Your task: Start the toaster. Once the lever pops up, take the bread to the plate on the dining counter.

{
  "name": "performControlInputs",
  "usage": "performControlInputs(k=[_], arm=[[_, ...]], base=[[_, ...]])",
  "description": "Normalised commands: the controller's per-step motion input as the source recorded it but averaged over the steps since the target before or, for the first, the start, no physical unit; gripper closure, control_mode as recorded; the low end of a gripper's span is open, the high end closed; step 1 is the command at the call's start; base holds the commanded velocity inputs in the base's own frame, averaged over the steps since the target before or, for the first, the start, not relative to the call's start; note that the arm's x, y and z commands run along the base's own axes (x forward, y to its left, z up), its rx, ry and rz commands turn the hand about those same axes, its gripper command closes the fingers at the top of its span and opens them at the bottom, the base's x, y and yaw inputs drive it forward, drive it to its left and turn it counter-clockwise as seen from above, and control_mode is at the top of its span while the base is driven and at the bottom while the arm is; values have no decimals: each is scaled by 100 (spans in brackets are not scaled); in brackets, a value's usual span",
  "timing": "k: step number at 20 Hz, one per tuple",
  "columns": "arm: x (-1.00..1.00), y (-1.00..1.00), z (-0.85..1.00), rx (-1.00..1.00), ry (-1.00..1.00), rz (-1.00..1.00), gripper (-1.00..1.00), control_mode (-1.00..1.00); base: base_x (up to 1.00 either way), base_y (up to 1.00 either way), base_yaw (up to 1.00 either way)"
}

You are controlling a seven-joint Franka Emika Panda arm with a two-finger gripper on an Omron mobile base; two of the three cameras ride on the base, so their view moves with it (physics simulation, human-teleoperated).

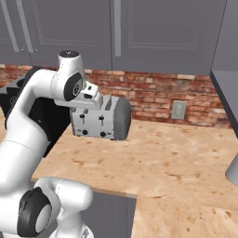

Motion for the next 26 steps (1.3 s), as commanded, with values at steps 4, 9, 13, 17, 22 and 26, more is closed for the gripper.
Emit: performControlInputs(k=[4, 9, 13, 17, 22, 26], arm=[[0, 11, -1, 0, 0, 0, -100, -100], [0, 26, -19, 0, -1, 0, -100, -100], [0, 22, -37, 0, -9, 0, -100, -100], [0, 15, -39, 0, -10, 0, -100, -100], [2, 13, -41, 0, -10, 0, -100, -100], [8, 12, -35, 0, -13, 0, -100, -100]], base=[[0, 0, 0], [0, 0, 0], [0, 0, 0], [0, 0, 0], [0, 0, 0], [0, 0, 0]])
